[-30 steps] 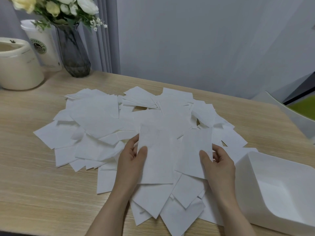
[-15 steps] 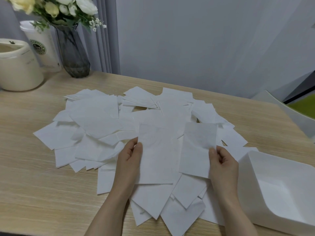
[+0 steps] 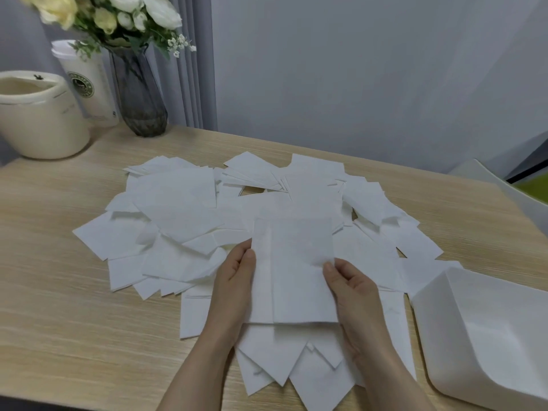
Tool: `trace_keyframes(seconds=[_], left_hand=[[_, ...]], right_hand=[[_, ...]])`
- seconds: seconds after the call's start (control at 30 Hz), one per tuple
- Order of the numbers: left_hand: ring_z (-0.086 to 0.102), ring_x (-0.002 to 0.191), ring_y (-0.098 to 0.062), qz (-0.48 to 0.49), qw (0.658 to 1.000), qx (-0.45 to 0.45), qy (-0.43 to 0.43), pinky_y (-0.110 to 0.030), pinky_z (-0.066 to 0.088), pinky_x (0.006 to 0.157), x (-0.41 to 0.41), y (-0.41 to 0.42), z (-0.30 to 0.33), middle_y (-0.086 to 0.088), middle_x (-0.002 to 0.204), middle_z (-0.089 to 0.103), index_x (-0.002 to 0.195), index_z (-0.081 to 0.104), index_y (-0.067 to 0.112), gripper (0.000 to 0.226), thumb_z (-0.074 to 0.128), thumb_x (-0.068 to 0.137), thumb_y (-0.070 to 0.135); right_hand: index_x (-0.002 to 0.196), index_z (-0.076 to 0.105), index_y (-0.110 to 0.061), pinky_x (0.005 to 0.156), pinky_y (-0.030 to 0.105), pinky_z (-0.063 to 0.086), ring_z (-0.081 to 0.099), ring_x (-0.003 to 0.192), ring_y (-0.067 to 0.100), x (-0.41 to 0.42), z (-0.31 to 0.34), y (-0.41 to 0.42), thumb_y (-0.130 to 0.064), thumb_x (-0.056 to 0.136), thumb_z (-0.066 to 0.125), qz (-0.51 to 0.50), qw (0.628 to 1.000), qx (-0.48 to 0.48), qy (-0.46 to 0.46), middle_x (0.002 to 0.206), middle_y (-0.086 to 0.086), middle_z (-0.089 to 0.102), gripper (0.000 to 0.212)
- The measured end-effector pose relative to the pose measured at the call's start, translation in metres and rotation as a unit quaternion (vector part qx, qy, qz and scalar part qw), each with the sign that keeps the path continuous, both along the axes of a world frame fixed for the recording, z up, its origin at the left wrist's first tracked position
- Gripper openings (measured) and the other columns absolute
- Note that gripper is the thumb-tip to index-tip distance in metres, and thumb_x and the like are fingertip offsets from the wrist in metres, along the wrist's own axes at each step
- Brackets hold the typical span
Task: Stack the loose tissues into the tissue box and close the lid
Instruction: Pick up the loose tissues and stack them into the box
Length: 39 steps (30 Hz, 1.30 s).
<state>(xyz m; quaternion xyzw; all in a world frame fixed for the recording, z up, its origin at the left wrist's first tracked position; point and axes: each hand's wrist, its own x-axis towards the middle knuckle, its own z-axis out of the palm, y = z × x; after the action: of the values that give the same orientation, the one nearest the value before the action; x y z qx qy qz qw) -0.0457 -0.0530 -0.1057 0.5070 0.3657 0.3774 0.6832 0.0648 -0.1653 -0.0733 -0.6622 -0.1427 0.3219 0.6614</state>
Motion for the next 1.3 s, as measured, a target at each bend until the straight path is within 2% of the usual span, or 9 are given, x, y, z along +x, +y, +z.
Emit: trace_keyframes(seconds=[0.17, 0.27, 0.37, 0.6, 0.8, 0.97, 1.03, 1.17, 1.3], left_hand=[[0.066, 0.104, -0.003, 0.003, 1.0, 0.004, 0.003, -0.02, 0.048, 0.085, -0.001, 0.0, 0.001, 0.016, 0.106, 0.073, 0.108, 0.067, 0.031, 0.027, 0.045, 0.103, 0.016], [0.066, 0.101, 0.0, 0.002, 1.0, 0.005, 0.002, -0.014, 0.049, 0.08, -0.001, -0.001, 0.002, 0.017, 0.104, 0.073, 0.107, 0.066, 0.031, 0.026, 0.045, 0.103, 0.016], [0.066, 0.098, 0.003, 0.0, 1.0, 0.001, -0.001, -0.01, 0.049, 0.076, -0.001, -0.001, 0.003, 0.018, 0.102, 0.073, 0.107, 0.066, 0.031, 0.026, 0.044, 0.103, 0.017], [0.066, 0.105, -0.006, -0.003, 1.0, -0.003, -0.008, -0.024, 0.05, 0.088, -0.001, -0.002, 0.003, 0.011, 0.109, 0.073, 0.113, 0.067, 0.026, 0.027, 0.042, 0.104, 0.018], [0.069, 0.102, -0.01, -0.009, 1.0, -0.011, -0.012, -0.028, 0.052, 0.085, -0.001, -0.003, 0.002, 0.009, 0.104, 0.075, 0.108, 0.068, 0.026, 0.027, 0.044, 0.103, 0.014], [0.069, 0.103, -0.018, -0.019, 1.0, -0.001, -0.013, -0.036, 0.052, 0.092, -0.001, -0.002, 0.001, 0.001, 0.105, 0.075, 0.106, 0.071, 0.023, 0.03, 0.043, 0.103, 0.011], [0.069, 0.101, -0.019, -0.023, 1.0, 0.002, -0.011, -0.037, 0.052, 0.092, -0.001, -0.002, 0.002, 0.0, 0.103, 0.075, 0.103, 0.072, 0.023, 0.032, 0.043, 0.103, 0.01], [0.069, 0.097, -0.019, -0.029, 0.999, -0.005, -0.017, -0.036, 0.053, 0.088, -0.002, -0.003, 0.003, -0.001, 0.101, 0.076, 0.1, 0.073, 0.025, 0.034, 0.043, 0.103, 0.01], [0.071, 0.095, -0.026, -0.056, 0.998, -0.012, -0.034, -0.037, 0.056, 0.082, -0.003, -0.004, 0.003, -0.008, 0.101, 0.076, 0.109, 0.07, 0.014, 0.025, 0.047, 0.101, 0.008]], right_hand=[[0.094, 0.07, -0.012, 0.074, 0.032, 0.054, 0.071, 0.08, 0.018, -0.013, -0.001, 0.014, -0.012, 0.097, 0.055, 0.021, 0.999, -0.022, -0.021, 0.085, 0.004, 0.076, 0.016], [0.093, 0.07, -0.015, 0.077, 0.037, 0.054, 0.071, 0.083, 0.02, -0.015, 0.0, 0.018, -0.012, 0.097, 0.054, 0.013, 0.998, -0.035, -0.05, 0.084, 0.003, 0.076, 0.016], [0.095, 0.069, -0.015, 0.069, 0.029, 0.054, 0.072, 0.078, 0.015, -0.016, 0.001, 0.019, -0.01, 0.096, 0.054, 0.007, 0.998, -0.031, -0.051, 0.083, 0.001, 0.076, 0.015], [0.092, 0.068, -0.017, 0.065, 0.023, 0.053, 0.071, 0.077, 0.013, -0.024, 0.0, 0.021, -0.01, 0.096, 0.054, -0.02, 0.998, -0.022, -0.055, 0.08, -0.003, 0.076, 0.016], [0.092, 0.068, -0.019, 0.07, 0.026, 0.054, 0.071, 0.078, 0.011, -0.029, -0.001, 0.021, -0.011, 0.096, 0.054, -0.021, 0.996, -0.03, -0.086, 0.081, -0.004, 0.076, 0.017], [0.095, 0.069, -0.019, 0.073, 0.033, 0.054, 0.071, 0.079, 0.014, -0.026, -0.001, 0.02, -0.014, 0.097, 0.053, -0.003, 0.99, -0.044, -0.133, 0.081, -0.003, 0.075, 0.017], [0.097, 0.069, -0.019, 0.074, 0.034, 0.054, 0.07, 0.08, 0.015, -0.026, -0.002, 0.02, -0.015, 0.097, 0.053, 0.004, 0.988, -0.044, -0.145, 0.082, -0.003, 0.075, 0.017], [0.096, 0.069, -0.018, 0.071, 0.027, 0.054, 0.07, 0.079, 0.011, -0.028, -0.003, 0.019, -0.013, 0.097, 0.052, 0.01, 0.987, -0.04, -0.156, 0.083, -0.004, 0.074, 0.018], [0.096, 0.068, -0.019, 0.075, 0.035, 0.056, 0.071, 0.079, 0.014, -0.029, -0.004, 0.02, -0.013, 0.097, 0.053, 0.016, 0.988, -0.037, -0.146, 0.084, -0.002, 0.075, 0.017]])
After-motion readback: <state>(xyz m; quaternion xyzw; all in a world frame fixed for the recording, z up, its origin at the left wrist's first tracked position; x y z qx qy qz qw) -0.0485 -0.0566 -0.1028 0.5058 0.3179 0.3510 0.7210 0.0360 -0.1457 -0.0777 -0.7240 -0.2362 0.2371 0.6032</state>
